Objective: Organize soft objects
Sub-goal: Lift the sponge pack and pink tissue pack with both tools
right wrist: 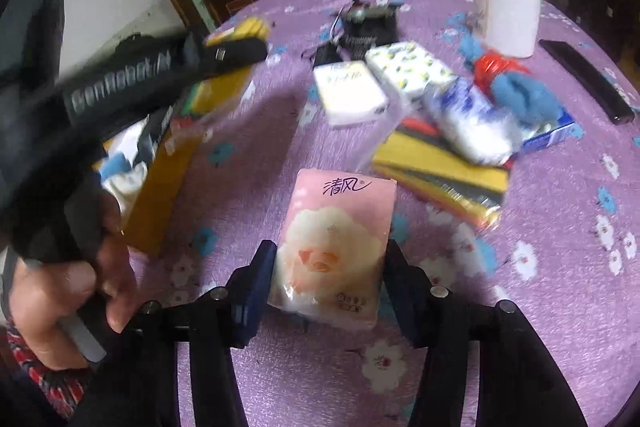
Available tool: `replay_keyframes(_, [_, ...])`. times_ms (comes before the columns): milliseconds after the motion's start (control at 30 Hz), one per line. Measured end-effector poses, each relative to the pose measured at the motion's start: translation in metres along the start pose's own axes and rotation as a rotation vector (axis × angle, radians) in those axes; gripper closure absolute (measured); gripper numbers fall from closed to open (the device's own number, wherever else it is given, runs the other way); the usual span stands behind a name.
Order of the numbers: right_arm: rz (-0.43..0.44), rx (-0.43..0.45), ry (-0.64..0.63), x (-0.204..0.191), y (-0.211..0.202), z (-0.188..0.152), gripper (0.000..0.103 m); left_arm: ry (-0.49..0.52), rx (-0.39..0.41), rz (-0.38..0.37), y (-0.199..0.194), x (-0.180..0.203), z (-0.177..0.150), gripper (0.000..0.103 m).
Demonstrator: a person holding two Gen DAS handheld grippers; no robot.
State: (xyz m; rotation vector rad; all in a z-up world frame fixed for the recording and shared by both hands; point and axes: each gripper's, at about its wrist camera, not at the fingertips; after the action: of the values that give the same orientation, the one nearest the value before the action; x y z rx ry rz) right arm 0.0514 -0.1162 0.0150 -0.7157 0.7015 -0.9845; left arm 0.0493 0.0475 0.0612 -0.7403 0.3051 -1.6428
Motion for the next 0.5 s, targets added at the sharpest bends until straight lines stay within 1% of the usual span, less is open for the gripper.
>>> replay_keyframes(167, [-0.062,0.199,0.033,0.013,-0.033,0.042,0.049,0.003,0.0,0.001,0.002,0.0,-0.001,0.059])
replay_keyframes(233, [-0.076,0.257,0.038,0.015,-0.034,0.057,0.049,0.011,-0.004,0.004,0.005,0.002,-0.002,0.059])
replay_keyframes(267, [-0.066,0.274,0.039,0.016,-0.034,0.06,0.049,0.015,-0.007,0.005,0.006,0.002,-0.003,0.059])
replay_keyframes(367, [-0.096,0.323,0.018,0.018,-0.019,0.06,0.049,0.035,-0.007,0.023,0.008,0.005,-0.005,0.059])
replay_keyframes(400, [-0.078,0.324,0.017,0.021,-0.015,0.057,0.049,0.044,-0.008,0.031,0.009,0.007,-0.006,0.059])
replay_keyframes(467, [-0.04,0.288,0.039,0.027,-0.01,0.054,0.049,0.062,-0.011,0.042,0.012,0.011,-0.008,0.059])
replay_keyframes(500, [-0.023,0.296,0.048,0.03,-0.011,0.055,0.049,0.071,-0.011,0.048,0.012,0.012,-0.009,0.059])
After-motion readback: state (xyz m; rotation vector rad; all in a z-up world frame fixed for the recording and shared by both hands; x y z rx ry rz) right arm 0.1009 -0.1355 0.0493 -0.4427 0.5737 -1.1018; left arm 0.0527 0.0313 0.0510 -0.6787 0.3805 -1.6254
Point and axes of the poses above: each gripper's, at about its wrist camera, not at the fingertips, and y roughly the way its jaws point, x to its right, z to its top, and after that the axes turned 4 degrees about -z, right-handed
